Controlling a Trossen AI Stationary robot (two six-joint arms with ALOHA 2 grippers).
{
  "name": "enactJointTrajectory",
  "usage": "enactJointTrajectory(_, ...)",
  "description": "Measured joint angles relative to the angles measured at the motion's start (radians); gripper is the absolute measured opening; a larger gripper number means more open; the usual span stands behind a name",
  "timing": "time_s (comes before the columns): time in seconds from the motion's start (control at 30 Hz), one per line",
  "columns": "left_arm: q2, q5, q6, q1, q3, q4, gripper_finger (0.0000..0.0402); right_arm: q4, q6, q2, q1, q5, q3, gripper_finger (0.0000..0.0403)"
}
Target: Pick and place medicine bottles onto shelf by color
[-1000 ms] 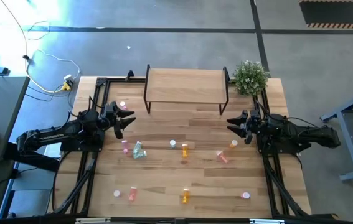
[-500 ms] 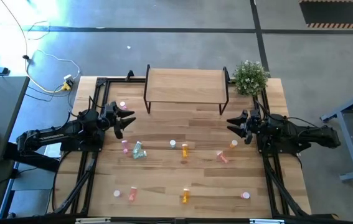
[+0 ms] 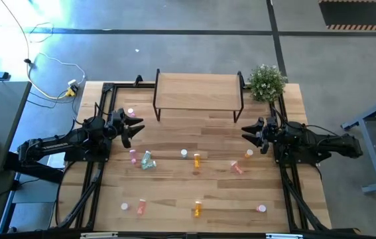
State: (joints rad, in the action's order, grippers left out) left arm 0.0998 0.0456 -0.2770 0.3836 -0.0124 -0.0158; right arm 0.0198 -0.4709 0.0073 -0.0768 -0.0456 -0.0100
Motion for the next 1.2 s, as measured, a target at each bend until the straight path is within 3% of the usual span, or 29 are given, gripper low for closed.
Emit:
enactJointTrajectory(0.3,0.0,0.0,0.0,0.0,0.0,0.0,0.0165,0.001,-0.005,0.0,0.0,0.0,0.0,0.0201)
enactJointTrajectory(0.63,0.0,0.0,0.0,0.0,0.0,0.0,0.0165,0.016,-0.159,0.0,-0.002,-0.061,0.0,0.0201)
enactJointTrajectory(0.87,0.0,0.0,0.0,0.0,0.0,0.0,0.0165,0.146,-0.309,0.0,-0.002,-0.138,-0.008,0.0201)
enactJointTrajectory(1.03,0.0,0.007,0.0,0.0,0.0,0.0,0.0165,0.125,-0.311,0.0,-0.002,-0.19,-0.101,0.0201)
enactJointTrajectory(1.2,0.0,0.011,0.0,0.0,0.0,0.0,0.0165,-0.081,-0.318,0.004,-0.002,-0.229,-0.273,0.0201)
